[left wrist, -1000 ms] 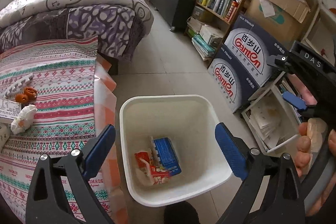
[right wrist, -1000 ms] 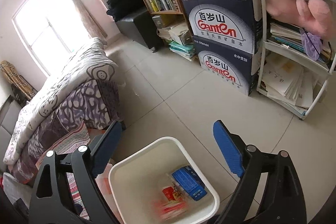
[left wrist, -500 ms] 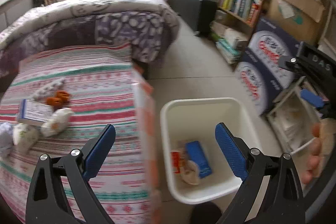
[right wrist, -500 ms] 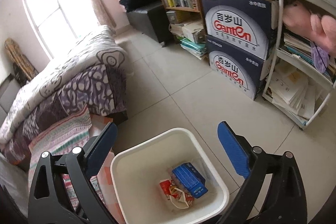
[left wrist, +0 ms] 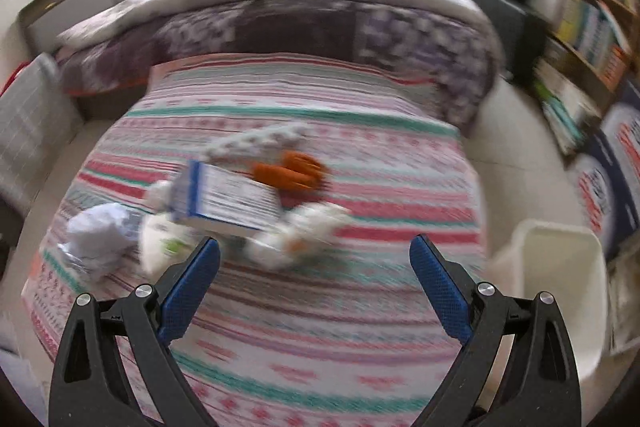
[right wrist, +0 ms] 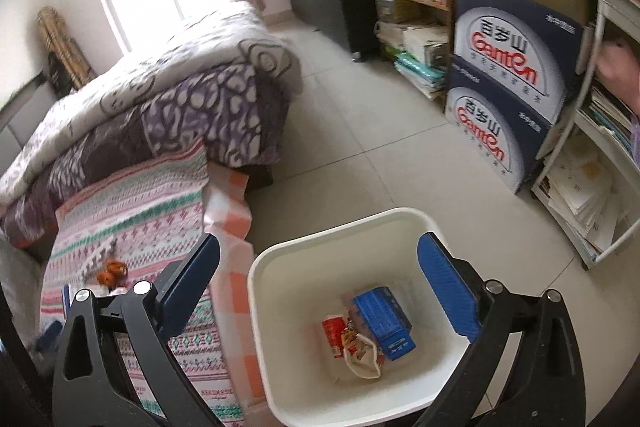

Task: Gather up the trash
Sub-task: 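Grasp the blue-white paper box on the bed with the left gripper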

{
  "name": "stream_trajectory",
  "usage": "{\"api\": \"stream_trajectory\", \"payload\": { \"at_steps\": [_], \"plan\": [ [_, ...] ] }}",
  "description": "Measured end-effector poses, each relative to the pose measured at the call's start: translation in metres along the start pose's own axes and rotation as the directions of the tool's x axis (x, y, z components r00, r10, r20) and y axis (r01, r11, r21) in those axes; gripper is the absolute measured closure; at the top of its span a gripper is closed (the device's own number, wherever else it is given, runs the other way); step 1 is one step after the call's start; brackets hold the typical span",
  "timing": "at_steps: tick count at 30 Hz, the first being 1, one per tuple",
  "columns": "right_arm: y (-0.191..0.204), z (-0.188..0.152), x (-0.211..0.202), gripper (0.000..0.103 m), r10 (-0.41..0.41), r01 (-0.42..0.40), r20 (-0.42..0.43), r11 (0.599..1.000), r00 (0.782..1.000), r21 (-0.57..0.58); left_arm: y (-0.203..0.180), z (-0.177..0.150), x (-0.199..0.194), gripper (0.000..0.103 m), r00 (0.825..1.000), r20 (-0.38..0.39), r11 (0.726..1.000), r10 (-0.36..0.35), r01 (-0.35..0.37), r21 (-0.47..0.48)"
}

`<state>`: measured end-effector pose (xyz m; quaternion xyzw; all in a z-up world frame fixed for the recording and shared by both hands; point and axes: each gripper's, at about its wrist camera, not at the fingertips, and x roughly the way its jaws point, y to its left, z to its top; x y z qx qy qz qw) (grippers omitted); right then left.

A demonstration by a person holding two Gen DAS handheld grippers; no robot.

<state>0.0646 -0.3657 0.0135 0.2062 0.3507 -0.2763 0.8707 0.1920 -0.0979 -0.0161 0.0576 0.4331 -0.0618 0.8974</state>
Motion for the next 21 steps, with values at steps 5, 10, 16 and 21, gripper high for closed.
{"api": "stream_trajectory", "payload": {
  "at_steps": [5, 10, 16, 21],
  "plan": [
    [0.038, -0.010, 0.012, 0.008, 0.006, -0.009, -0.032, 0.997, 0.999, -0.078, 0.052, 0.020, 0.023, 0.010, 0.999, -0.017, 0.993, 0.048, -0.050, -0.104],
    [0.087, -0.025, 0.028, 0.008, 0.043, -0.057, -0.098, 0.988, 0.994, -0.144, 0.088, 0.037, 0.055, 0.010, 0.998, -0.059, 0.985, -0.011, 0.000, -0.175],
    [0.140, -0.048, 0.049, 0.008, 0.100, -0.138, -0.213, 0.976, 0.972, -0.167, 0.113, 0.036, 0.091, 0.014, 0.972, -0.136, 0.946, -0.192, 0.146, -0.289],
    [0.165, -0.064, 0.073, 0.008, 0.129, -0.172, -0.318, 0.979, 0.939, -0.111, 0.108, 0.035, 0.098, 0.067, 0.925, -0.169, 0.912, -0.340, 0.280, -0.301]
  ]
}}
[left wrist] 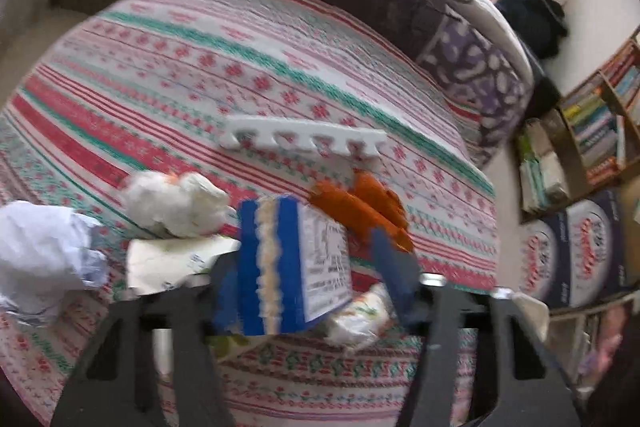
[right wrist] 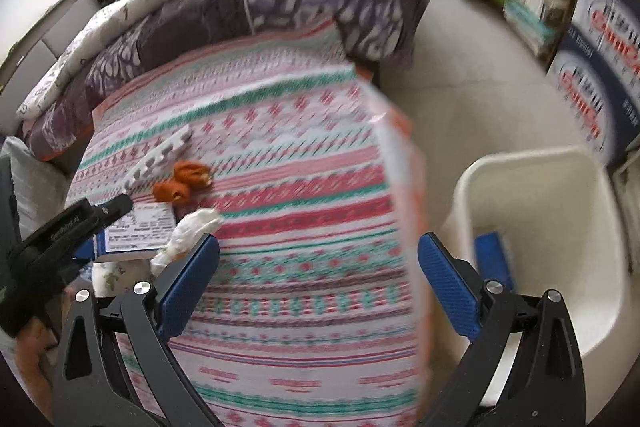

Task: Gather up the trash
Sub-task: 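Grasp the blue-white paper box on the bed with the left gripper, then grasp the white tissue bundle with the right gripper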

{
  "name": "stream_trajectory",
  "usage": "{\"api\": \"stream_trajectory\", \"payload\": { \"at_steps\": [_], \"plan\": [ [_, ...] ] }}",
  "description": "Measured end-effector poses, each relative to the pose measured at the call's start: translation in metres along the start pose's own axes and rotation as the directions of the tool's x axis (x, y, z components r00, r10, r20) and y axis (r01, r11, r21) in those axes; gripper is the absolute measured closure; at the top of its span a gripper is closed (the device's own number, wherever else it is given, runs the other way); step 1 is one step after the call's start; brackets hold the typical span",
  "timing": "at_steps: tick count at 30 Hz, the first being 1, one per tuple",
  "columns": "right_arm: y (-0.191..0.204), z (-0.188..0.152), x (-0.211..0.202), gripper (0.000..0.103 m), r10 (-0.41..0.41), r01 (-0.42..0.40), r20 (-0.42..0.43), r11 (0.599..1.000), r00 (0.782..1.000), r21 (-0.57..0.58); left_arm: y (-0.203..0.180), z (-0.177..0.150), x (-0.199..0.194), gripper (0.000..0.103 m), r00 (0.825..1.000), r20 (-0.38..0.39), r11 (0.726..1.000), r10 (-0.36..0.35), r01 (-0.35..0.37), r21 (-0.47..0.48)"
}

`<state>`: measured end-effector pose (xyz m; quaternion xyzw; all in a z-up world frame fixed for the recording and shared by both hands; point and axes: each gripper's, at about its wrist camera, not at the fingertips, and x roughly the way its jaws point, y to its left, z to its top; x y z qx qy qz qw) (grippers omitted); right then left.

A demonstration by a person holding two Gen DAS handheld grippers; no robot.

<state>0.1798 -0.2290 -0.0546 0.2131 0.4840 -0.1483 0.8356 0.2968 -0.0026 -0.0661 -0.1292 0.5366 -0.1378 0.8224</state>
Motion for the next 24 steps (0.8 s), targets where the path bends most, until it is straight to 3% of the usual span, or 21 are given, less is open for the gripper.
{"api": "stream_trajectory", "payload": {
  "at_steps": [2, 5, 10, 16, 24],
  "plan": [
    [0.005, -0.003, 0.011, 0.008, 0.018, -0.017, -0.040, 0.999, 0.999, 0.030, 0.000, -0.002, 0.001, 0.081, 1.000, -0.028, 1.000, -0.006, 0.006, 0.001],
    [0.013, -0.006, 0.024, 0.008, 0.045, -0.039, -0.080, 0.997, 0.996, 0.066, -0.001, -0.004, -0.009, 0.087, 1.000, -0.015, 1.000, -0.010, 0.011, 0.020],
    [0.029, -0.011, 0.037, 0.011, 0.070, -0.061, -0.097, 0.993, 0.993, 0.097, -0.001, -0.004, -0.042, 0.087, 0.998, 0.059, 0.998, -0.005, 0.002, 0.060],
    [0.064, -0.013, 0.045, 0.013, 0.068, -0.067, -0.053, 0.998, 0.996, 0.020, 0.007, -0.006, -0.085, 0.087, 0.984, 0.174, 0.995, 0.037, -0.052, 0.081],
    [0.087, -0.013, 0.074, 0.020, 0.071, -0.070, -0.072, 0.997, 0.995, 0.015, 0.025, -0.014, -0.111, 0.087, 0.974, 0.214, 0.992, 0.078, -0.097, 0.081]
  ]
}}
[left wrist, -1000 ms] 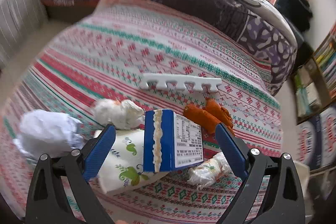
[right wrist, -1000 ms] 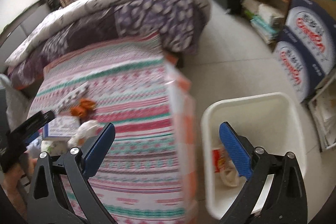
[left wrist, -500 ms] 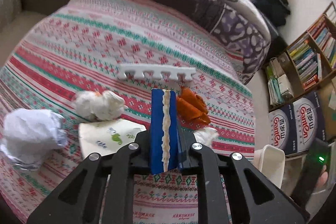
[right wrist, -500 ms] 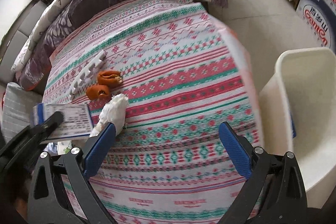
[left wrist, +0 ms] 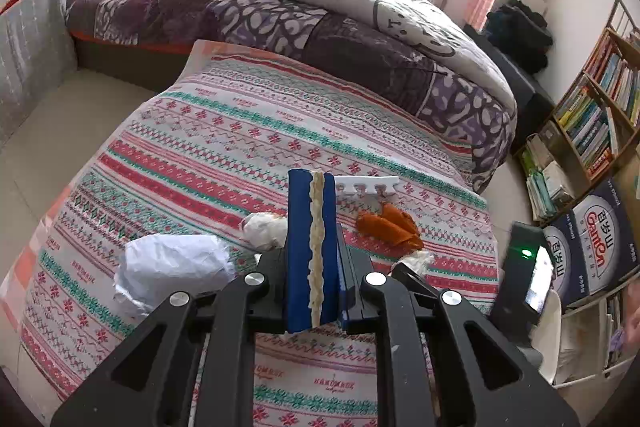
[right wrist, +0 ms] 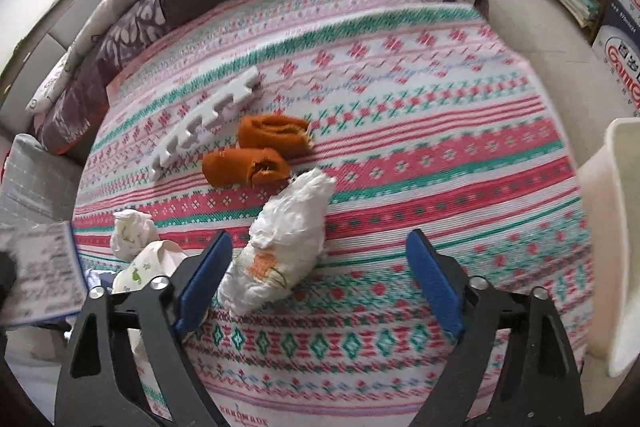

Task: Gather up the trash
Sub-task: 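Grasp the white tissue bundle with the right gripper, then carry the tissue bundle toward the white bin with the right gripper while the left holds the paper box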

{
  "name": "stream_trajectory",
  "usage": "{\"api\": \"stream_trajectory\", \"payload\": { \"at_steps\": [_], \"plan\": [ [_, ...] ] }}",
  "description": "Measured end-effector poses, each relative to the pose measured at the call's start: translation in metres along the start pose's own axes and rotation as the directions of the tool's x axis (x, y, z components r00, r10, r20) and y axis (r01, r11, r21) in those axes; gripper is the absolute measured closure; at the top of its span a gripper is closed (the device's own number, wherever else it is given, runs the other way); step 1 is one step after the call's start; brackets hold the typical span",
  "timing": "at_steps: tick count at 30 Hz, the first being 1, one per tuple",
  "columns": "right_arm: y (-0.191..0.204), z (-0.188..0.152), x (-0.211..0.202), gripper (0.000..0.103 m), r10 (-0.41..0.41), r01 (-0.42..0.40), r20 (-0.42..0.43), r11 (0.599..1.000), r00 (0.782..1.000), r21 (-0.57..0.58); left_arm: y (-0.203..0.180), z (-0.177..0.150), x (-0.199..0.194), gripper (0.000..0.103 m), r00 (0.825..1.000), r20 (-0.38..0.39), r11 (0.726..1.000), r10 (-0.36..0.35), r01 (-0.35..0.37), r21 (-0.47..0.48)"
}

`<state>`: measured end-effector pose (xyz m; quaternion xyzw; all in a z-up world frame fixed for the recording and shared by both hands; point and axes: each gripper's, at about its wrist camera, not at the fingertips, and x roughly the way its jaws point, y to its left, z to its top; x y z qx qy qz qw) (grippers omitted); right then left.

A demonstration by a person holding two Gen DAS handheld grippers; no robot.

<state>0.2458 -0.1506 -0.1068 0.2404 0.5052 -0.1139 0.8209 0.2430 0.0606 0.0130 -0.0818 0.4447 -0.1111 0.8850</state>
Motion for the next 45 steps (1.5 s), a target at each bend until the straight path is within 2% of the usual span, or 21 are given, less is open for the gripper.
{"api": "stream_trajectory", "payload": {
  "at_steps": [2, 6, 7, 8, 11, 15, 21, 31, 45],
  "plan": [
    [0.008, 0.000, 0.001, 0.025, -0.032, 0.033, 0.040, 0.999, 0.999, -0.036, 0.004, -0.001, -0.001, 0.087, 1.000, -0.005, 1.000, 0.000, 0.000, -0.005],
    [0.023, -0.003, 0.007, 0.036, -0.064, 0.072, 0.064, 0.990, 0.996, -0.125, 0.006, -0.001, -0.002, 0.087, 1.000, -0.001, 1.000, 0.009, -0.009, -0.007],
    [0.027, -0.005, 0.008, 0.044, -0.079, 0.090, 0.075, 0.982, 0.994, -0.166, 0.006, -0.001, -0.002, 0.087, 1.000, 0.003, 1.000, 0.017, -0.017, -0.005],
    [0.032, -0.007, 0.008, 0.059, -0.070, 0.085, 0.080, 0.975, 0.994, -0.204, 0.006, -0.001, -0.003, 0.087, 1.000, 0.005, 1.000, 0.023, -0.023, -0.003],
    [0.038, -0.009, 0.005, 0.064, -0.020, 0.035, 0.057, 0.965, 0.998, -0.260, 0.009, -0.001, -0.004, 0.087, 0.999, 0.012, 0.999, 0.043, -0.043, 0.000],
    [0.027, -0.002, -0.003, 0.065, 0.092, -0.089, 0.002, 0.974, 0.996, -0.207, 0.013, 0.000, -0.006, 0.087, 0.998, 0.021, 0.998, 0.063, -0.063, -0.004],
    [0.021, 0.011, -0.050, 0.065, 0.185, -0.162, 0.106, 0.968, 0.977, -0.194, 0.012, 0.004, -0.011, 0.087, 0.997, 0.051, 0.998, 0.063, -0.062, -0.022],
    [0.002, 0.021, -0.105, 0.065, 0.179, -0.117, 0.280, 0.967, 0.943, -0.226, -0.006, 0.007, -0.019, 0.087, 0.996, 0.084, 0.999, 0.025, -0.023, -0.028],
    [-0.040, 0.021, -0.146, 0.065, 0.142, -0.065, 0.347, 0.972, 0.927, -0.224, -0.058, -0.002, -0.020, 0.087, 0.995, 0.090, 0.999, -0.037, 0.033, 0.042]
  ]
}}
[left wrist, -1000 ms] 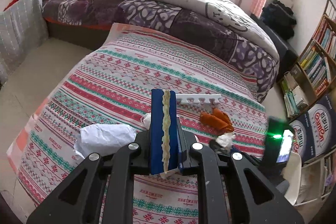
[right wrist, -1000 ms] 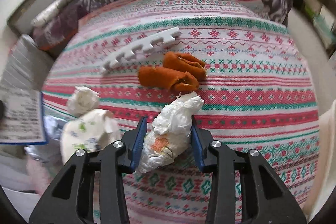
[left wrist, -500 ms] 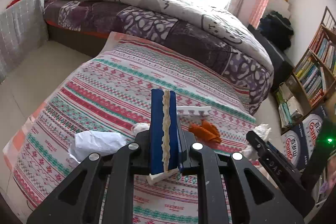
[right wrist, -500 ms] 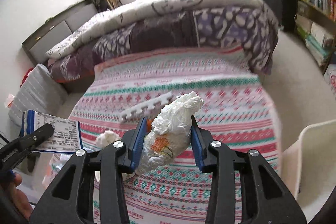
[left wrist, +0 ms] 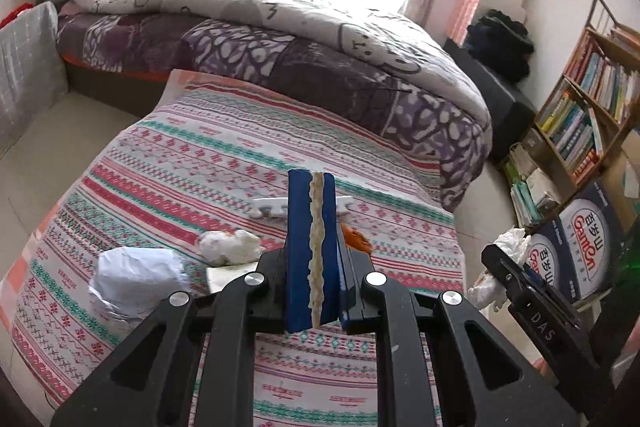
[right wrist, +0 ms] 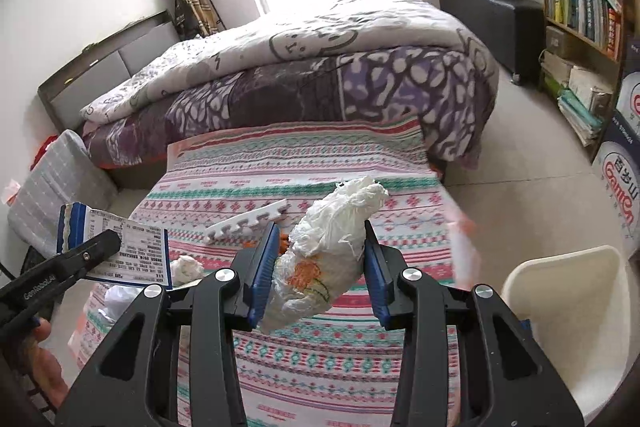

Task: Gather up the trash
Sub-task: 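Carry the tissue bundle toward the white bin with the right gripper while the left holds the paper box, then open the right gripper over the bin dropping the tissue while the left drops the paper box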

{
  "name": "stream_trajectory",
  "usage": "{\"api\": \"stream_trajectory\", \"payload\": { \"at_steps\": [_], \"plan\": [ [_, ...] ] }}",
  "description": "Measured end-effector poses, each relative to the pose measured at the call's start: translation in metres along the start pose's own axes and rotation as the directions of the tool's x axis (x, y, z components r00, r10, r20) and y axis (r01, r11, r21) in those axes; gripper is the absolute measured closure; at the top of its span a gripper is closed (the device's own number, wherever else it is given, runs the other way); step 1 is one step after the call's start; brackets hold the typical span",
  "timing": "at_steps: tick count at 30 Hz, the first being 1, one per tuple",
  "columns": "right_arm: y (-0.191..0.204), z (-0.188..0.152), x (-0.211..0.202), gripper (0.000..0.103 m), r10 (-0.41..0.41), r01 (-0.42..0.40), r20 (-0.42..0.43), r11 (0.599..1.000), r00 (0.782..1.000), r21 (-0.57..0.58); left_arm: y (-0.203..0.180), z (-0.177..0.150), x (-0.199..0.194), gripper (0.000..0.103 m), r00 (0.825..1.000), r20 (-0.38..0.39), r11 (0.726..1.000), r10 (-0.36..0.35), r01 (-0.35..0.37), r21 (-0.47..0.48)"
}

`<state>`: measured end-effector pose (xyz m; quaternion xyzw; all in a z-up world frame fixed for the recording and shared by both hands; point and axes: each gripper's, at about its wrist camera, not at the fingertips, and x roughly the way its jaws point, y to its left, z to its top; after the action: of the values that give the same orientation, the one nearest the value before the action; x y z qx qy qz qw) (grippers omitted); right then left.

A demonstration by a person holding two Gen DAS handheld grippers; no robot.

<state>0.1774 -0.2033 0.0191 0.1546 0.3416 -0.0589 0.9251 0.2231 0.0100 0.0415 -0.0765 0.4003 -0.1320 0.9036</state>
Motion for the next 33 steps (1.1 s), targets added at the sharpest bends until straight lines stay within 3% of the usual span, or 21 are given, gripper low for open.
{"api": "stream_trajectory", "payload": {
  "at_steps": [19, 33],
  "plan": [
    [-0.097, 0.008, -0.050, 0.064, -0.114, 0.110, 0.026, 0.987, 0.993, 0.120, -0.088, -0.021, 0.009, 0.087, 0.995, -0.033, 0.988, -0.098, 0.102, 0.120],
    [-0.181, 0.002, -0.082, 0.063, -0.194, 0.191, -0.024, 0.925, 0.981, 0.329, -0.161, -0.051, 0.015, 0.087, 0.981, -0.091, 0.955, -0.173, 0.190, 0.229]
  ]
}}
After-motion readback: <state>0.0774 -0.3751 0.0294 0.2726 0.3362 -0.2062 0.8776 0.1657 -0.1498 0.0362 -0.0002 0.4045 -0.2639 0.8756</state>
